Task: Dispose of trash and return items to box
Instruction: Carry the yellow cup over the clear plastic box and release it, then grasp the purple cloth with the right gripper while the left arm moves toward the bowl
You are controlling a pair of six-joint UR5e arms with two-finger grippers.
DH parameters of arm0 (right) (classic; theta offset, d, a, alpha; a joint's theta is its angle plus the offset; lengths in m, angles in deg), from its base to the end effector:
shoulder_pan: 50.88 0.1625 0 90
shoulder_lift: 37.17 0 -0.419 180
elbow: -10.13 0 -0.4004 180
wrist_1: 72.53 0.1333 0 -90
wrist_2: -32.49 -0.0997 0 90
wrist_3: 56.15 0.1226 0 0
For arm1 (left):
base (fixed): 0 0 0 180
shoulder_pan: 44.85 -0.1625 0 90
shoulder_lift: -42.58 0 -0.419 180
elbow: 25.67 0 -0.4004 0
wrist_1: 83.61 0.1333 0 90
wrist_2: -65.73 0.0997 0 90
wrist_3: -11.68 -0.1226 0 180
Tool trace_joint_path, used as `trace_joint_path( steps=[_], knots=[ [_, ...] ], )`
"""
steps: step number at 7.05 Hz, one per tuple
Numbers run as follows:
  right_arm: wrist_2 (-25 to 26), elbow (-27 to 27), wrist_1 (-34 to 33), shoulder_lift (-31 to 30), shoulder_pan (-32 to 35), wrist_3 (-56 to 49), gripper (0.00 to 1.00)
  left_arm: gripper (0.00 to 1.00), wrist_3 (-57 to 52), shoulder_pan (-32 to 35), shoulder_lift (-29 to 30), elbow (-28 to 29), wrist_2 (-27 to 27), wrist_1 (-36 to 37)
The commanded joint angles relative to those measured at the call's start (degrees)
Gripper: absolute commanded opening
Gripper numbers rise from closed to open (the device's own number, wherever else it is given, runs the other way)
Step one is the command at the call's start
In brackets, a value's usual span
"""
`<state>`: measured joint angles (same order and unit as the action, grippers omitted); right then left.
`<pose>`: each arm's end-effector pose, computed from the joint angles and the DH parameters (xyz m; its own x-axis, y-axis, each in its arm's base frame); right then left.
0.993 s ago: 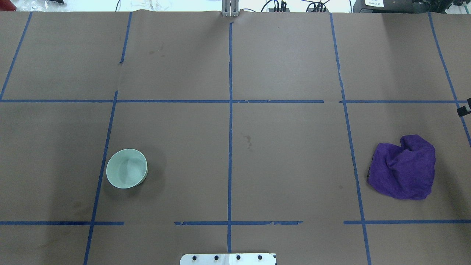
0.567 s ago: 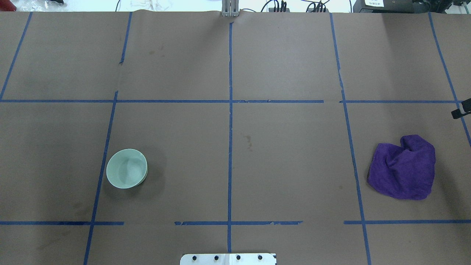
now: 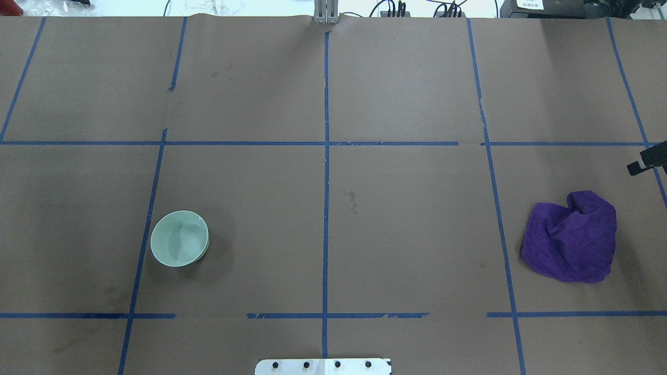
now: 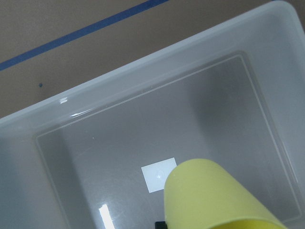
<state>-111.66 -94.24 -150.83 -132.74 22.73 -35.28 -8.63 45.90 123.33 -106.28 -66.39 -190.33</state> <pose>-0.1011 -0.4639 0.5506 0.5443 -0.0887 0.8342 0.0753 0.9955 0.0568 -0.0564 -0.4079 0.7983 0.6998 0.3167 -0.6403 -0.2451 0.9484 0.2012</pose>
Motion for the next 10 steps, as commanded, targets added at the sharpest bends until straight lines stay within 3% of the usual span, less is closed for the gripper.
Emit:
trace_joint_path(
  steps=[1, 3, 5, 7, 9, 10],
  knots=[
    [0.0, 0.0, 0.1, 0.0, -0.3, 1.1, 1.0, 0.0, 1.9, -2.8, 0.6, 1.0, -1.2, -0.2],
    [0.1, 0.0, 0.1, 0.0, -0.7, 1.5, 1.0, 0.29, 1.9, -2.9, 0.7, 1.5, -1.0, -0.2],
    [0.3, -0.1, 0.3, 0.1, -2.1, 3.9, 1.0, 0.47, 1.9, -2.9, 1.2, 0.9, -1.0, 0.0],
    [3.3, 0.0, 0.5, 0.0, -6.5, 8.5, 1.0, 0.66, 3.2, -2.8, 2.8, -5.2, -0.9, 1.2],
    [10.5, 0.0, 1.3, -0.1, -13.8, 16.2, 1.0, 0.66, 15.4, -2.9, 6.0, -12.6, -0.8, 5.1],
    [11.0, 0.1, 1.4, -0.1, -16.1, 20.8, 1.0, 0.67, 18.2, -3.2, 7.2, -14.0, -0.9, 5.1]
  ],
)
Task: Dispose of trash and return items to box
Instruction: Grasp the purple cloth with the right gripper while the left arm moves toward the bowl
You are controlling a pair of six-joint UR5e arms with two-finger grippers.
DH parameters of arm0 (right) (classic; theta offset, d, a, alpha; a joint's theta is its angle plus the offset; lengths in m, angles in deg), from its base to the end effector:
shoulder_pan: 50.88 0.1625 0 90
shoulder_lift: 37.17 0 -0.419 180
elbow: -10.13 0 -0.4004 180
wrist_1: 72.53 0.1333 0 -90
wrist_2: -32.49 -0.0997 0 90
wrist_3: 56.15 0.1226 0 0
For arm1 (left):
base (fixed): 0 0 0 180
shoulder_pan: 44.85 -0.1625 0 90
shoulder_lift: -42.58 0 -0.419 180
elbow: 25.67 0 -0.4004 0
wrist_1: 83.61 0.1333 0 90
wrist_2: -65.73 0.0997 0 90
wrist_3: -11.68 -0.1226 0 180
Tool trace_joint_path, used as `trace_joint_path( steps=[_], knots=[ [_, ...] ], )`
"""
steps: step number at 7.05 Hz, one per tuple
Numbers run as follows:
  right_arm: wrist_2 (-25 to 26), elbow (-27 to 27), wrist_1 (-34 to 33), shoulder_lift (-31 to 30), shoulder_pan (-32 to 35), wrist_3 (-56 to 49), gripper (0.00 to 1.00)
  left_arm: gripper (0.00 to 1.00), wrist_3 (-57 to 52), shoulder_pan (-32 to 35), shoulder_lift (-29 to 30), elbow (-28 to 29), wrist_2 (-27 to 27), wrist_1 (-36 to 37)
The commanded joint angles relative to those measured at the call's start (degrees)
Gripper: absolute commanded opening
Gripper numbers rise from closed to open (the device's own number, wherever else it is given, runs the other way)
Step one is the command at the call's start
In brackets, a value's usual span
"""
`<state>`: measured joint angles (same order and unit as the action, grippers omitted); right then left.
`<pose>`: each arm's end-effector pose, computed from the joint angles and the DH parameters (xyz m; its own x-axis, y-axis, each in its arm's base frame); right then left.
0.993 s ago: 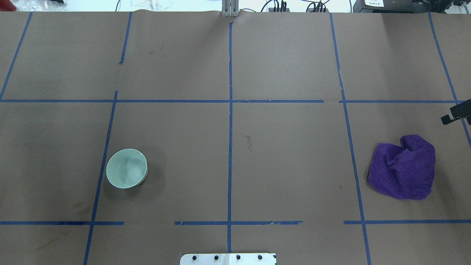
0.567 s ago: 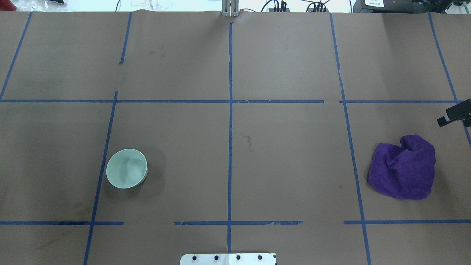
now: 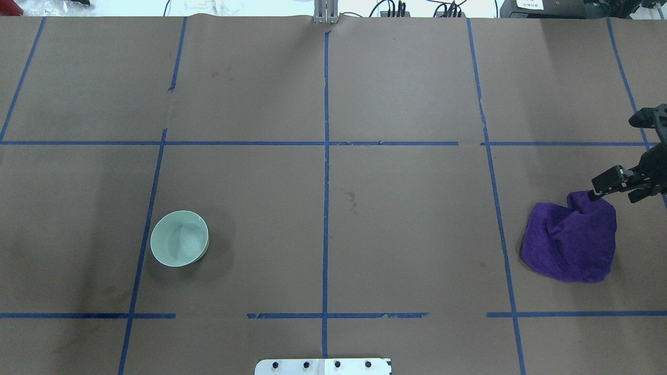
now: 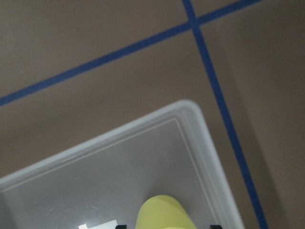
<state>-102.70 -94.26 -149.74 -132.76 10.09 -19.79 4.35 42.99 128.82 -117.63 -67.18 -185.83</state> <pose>-0.1921 -0.4416 0.5619 0.6617 0.0228 0.7494 0.0731 0.9928 -0.0948 -0.0314 -0.4886 0.6635 0.7166 0.2748 -0.6411 -0.1296 0.9556 0.2648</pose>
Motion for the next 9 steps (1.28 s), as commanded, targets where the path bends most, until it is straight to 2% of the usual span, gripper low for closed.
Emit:
trace_joint_path(
  steps=[1, 2, 3, 4, 5, 6, 7, 9],
  knots=[
    [4.4, 0.7, 0.3, -0.3, -5.8, 6.1, 1.0, 0.68, 7.1, -1.4, 3.8, -3.7, -0.2, 0.8],
    [6.8, 0.9, 0.2, -0.3, -6.6, 6.3, 0.77, 0.69, 10.7, -3.0, 5.8, -4.5, -0.2, 0.8],
    [7.1, 1.0, 0.2, -0.2, -6.7, 6.5, 0.2, 0.69, 14.6, -4.9, 7.3, -5.1, -0.2, 0.7],
    [7.3, 1.4, 0.2, -0.6, -6.4, 6.4, 0.0, 0.69, 19.2, -7.1, 7.5, -7.1, -0.5, 0.7],
    [7.6, 1.3, 0.2, -0.7, -5.7, 6.4, 0.0, 0.7, 25.3, -11.3, 7.5, -10.0, -0.6, 0.4],
    [6.5, 0.2, 0.2, -0.7, -0.8, 6.1, 0.0, 0.72, 31.2, -14.9, 7.5, -13.5, -0.5, 0.5],
    [6.3, -2.9, -0.5, -1.1, 2.5, 6.0, 0.0, 0.77, 37.3, -19.0, 7.5, -16.5, 0.0, 0.4],
    [4.9, -8.3, -5.5, -1.0, 13.2, 2.2, 0.0, 0.77, 52.7, -30.3, 7.5, -22.7, 1.9, 0.2]
  ],
)
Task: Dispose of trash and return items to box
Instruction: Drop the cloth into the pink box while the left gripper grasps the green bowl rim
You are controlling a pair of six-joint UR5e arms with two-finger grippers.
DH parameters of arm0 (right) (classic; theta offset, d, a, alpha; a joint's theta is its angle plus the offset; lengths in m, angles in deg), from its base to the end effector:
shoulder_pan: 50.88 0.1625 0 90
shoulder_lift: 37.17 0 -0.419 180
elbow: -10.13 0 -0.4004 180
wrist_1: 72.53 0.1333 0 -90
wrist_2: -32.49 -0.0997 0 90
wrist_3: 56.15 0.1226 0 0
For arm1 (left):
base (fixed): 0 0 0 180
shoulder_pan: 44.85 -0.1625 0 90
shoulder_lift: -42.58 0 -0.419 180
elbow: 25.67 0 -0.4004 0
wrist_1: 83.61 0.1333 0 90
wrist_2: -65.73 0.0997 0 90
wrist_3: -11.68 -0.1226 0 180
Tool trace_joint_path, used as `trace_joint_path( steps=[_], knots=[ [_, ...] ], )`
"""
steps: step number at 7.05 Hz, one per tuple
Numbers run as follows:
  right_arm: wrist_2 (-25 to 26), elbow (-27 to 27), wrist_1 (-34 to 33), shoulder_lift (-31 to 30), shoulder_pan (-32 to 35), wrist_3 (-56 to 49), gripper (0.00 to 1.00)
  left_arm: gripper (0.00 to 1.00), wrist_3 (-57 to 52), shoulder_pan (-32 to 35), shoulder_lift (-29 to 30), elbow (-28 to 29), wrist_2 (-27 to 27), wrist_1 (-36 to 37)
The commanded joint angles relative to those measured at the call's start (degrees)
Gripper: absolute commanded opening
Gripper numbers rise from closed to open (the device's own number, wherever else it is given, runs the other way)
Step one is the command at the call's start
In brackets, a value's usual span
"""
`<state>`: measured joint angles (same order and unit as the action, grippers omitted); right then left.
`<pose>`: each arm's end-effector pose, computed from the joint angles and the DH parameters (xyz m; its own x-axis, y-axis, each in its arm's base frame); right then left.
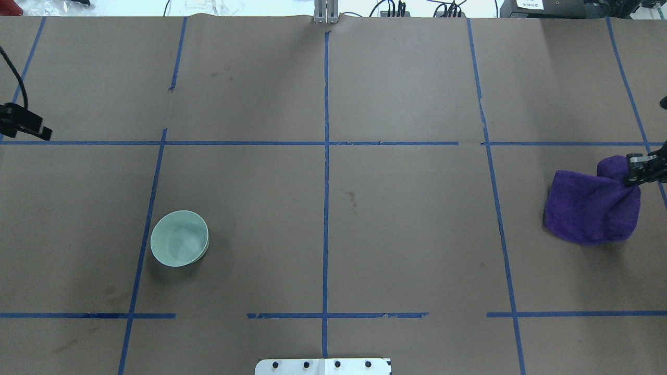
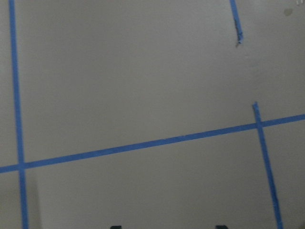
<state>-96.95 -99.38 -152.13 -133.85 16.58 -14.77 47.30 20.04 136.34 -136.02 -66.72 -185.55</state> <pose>-0.1292 -0.4559 0.5374 0.6960 0.1653 0.6988 -0.1437 0.9855 -0.0899 0.1778 -0.4985 0.4315 0.6059 0.1205 -0.7863 0.0121 0.9870 0.1606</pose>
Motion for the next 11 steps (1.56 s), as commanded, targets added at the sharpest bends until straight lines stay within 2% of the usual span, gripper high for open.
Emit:
trace_joint_path(
  steps=[1, 3, 4, 5, 6, 8, 10, 11],
  knots=[
    [-2.7, -3.5, -8.0, 0.3, 13.7, -11.9, 0.0, 0.8, 16.3, -13.9, -0.2, -6.0, 6.5, -0.1],
    [-2.5, -2.4, -18.2, 0.6, 25.1, -35.0, 0.0, 0.98, 20.6, -19.7, -0.2, -5.9, 8.1, -0.2],
    [-2.0, -0.6, -20.7, 0.5, 30.3, -43.1, 0.0, 0.98, 22.9, -22.5, -0.2, -5.8, 9.5, -1.1],
    [-0.2, 3.6, -20.9, 0.5, 34.9, -51.7, 0.0, 0.98, 24.3, -24.0, -0.5, -4.5, 10.2, -4.6],
    [2.3, 7.3, -20.8, 0.5, 37.3, -60.0, 0.0, 0.99, 24.3, -24.9, -0.5, -3.8, 10.4, -5.0],
    [4.3, 16.2, -18.8, 0.7, 38.7, -72.5, 0.0, 0.99, 25.0, -26.7, -0.6, -3.7, 12.2, -5.0],
    [5.2, 25.2, -6.8, -0.8, 38.6, -72.8, 0.0, 0.99, 26.8, -28.6, -0.6, -3.3, 13.6, -5.0],
    [5.3, 29.7, -3.0, -0.5, 38.5, -72.5, 0.0, 0.99, 28.4, -30.4, -0.2, -1.5, 14.3, -5.1]
  ],
)
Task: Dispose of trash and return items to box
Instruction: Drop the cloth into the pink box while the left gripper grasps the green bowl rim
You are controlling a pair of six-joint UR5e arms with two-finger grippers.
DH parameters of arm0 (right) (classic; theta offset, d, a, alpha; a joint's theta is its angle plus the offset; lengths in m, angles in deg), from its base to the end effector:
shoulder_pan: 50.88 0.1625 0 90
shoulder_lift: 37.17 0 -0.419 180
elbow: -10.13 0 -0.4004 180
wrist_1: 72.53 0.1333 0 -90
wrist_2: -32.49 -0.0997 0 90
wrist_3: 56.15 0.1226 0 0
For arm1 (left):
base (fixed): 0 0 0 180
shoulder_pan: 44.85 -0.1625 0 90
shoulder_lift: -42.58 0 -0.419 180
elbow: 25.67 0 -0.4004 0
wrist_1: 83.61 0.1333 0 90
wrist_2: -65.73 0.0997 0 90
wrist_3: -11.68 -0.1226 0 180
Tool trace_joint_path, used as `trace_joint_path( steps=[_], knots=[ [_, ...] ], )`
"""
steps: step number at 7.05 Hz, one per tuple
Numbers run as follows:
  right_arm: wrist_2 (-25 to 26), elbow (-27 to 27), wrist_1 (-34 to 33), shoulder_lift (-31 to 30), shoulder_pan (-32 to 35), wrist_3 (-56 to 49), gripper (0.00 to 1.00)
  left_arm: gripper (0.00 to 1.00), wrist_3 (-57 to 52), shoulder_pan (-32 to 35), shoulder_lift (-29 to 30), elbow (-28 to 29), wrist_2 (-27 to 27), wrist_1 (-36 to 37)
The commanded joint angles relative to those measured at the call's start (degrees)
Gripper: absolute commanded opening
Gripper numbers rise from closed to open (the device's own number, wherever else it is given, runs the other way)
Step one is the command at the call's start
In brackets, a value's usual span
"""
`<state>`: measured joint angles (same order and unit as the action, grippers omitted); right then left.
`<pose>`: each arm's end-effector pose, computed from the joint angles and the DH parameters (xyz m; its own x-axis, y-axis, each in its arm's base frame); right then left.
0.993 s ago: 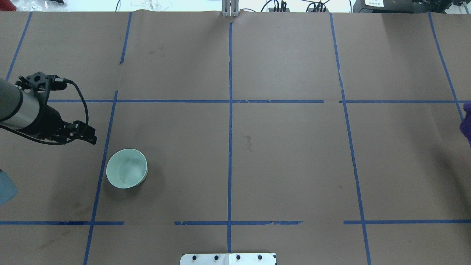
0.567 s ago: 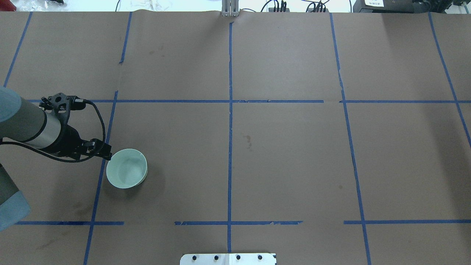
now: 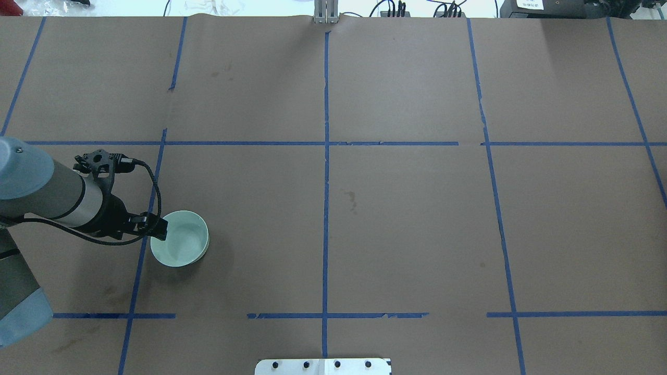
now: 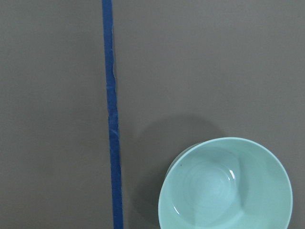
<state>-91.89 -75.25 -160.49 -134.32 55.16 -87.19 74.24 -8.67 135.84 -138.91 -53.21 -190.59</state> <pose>0.1779 -0.3869 0.7765 0.7974 -0.2145 0.5640 0.1621 0.9765 0.1422 0.3828 -0.3716 0.4114 0.6340 0.0359 -0.7725 -0.0499 0.9987 0.0055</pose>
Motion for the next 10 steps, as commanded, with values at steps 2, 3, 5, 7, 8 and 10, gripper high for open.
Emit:
trace_joint_path(
  steps=[2, 3, 5, 7, 8, 10],
  knots=[
    [-0.4, 8.3, 8.5, 0.1, -0.2, 2.4, 0.99, 0.98, 2.7, -2.9, 0.5, 4.8, 2.2, -4.8],
    [-1.5, 8.0, 8.6, 0.1, -1.4, 4.7, 1.0, 0.94, 2.9, -3.0, 0.6, 7.6, 2.2, -8.6],
    [-5.1, 7.4, 8.6, 0.4, -3.1, 4.9, 1.0, 0.61, 4.1, -4.0, 0.9, 8.7, 2.3, -9.6],
    [-10.3, 7.0, 9.1, 0.8, -5.1, 5.0, 1.0, 0.0, 4.1, -4.3, 1.2, 7.8, 2.4, -9.6],
    [-10.4, 6.7, 9.2, 0.8, -5.6, 5.0, 1.0, 0.0, 4.2, -4.2, 1.2, 7.0, 2.4, -9.6],
    [-11.0, 3.7, 9.1, 0.9, -7.5, 8.3, 1.0, 0.0, 4.2, -3.4, 0.4, 2.8, 2.3, -9.6]
  ],
)
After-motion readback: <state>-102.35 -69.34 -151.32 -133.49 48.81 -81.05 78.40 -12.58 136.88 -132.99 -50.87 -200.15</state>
